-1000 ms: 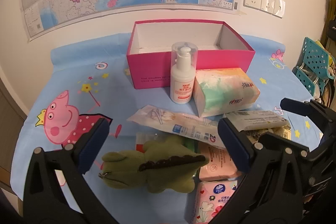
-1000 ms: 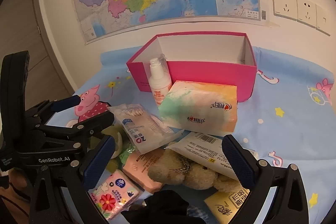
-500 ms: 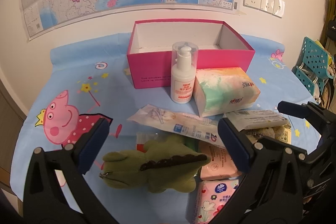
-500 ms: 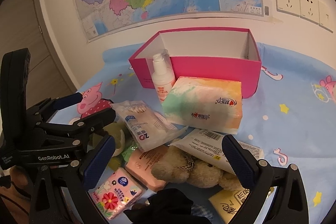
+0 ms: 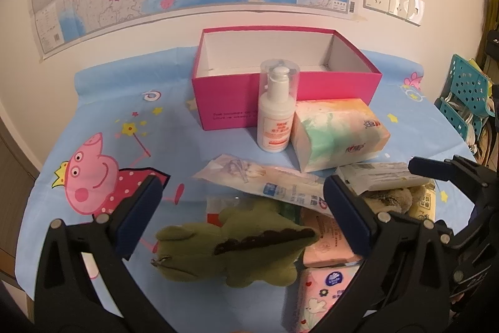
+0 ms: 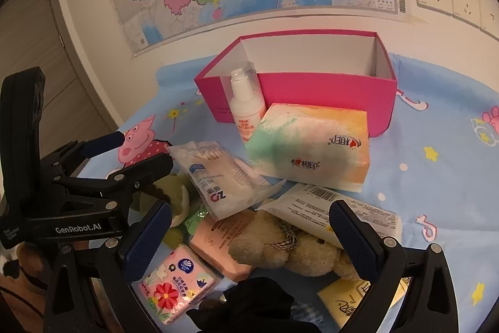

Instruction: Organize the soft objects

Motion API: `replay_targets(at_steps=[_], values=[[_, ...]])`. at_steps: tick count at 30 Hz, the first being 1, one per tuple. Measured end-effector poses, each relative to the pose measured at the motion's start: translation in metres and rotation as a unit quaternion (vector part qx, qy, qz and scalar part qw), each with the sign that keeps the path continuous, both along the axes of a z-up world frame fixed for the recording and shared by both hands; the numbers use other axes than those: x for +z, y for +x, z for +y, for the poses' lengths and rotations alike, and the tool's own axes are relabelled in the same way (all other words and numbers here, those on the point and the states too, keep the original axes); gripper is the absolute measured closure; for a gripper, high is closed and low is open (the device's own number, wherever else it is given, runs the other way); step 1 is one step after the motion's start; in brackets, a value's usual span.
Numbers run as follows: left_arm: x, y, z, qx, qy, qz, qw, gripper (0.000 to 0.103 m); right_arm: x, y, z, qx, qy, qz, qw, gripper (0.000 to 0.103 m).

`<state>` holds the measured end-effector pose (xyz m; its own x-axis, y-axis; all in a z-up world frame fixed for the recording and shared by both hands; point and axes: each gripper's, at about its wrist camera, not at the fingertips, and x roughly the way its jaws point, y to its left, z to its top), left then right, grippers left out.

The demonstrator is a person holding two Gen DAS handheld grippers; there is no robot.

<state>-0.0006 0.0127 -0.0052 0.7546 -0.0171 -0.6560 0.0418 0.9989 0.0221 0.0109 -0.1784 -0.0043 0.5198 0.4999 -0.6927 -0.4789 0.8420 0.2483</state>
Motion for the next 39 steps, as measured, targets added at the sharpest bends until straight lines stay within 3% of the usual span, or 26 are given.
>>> replay_targets(at_steps=[4,6,12,20,23,32,34,36,39], values=[[-0.005,0.003,0.015,0.004,-0.005,0.008,0.9999,0.0,-0.005,0.002,0.005,0.021,0.004,0.018,1.0,0.01],[-0.008,0.004,0.024,0.009,-0.003,0.011,0.9999,0.0,-0.008,0.004,0.007,0.034,0.016,0.035,0.999,0.021],[-0.015,0.015,0.042,-0.004,-0.005,0.024,0.9997,0.001,-0.016,0.017,0.022,0.064,0.033,0.08,0.994,0.038],[-0.018,0.043,0.054,-0.035,-0.019,0.036,0.9986,0.004,-0.029,0.037,0.031,0.053,0.03,0.15,0.987,0.046],[-0.025,0.055,0.055,-0.054,-0.033,0.055,0.9965,0.011,-0.029,0.039,0.03,0.048,0.031,0.165,0.985,0.046],[-0.043,0.078,0.05,-0.131,-0.075,0.112,0.9822,0.014,-0.041,0.049,0.038,0.019,0.045,0.201,0.978,0.046],[-0.046,0.082,0.049,-0.139,-0.074,0.119,0.9803,0.02,-0.042,0.051,0.038,0.016,0.044,0.198,0.979,0.047],[-0.05,0.087,0.051,-0.145,-0.087,0.133,0.9766,0.021,-0.045,0.055,0.039,0.008,0.04,0.197,0.98,0.056],[-0.055,0.092,0.056,-0.155,-0.106,0.147,0.9711,0.026,-0.047,0.059,0.034,-0.003,0.056,0.2,0.978,0.061]])
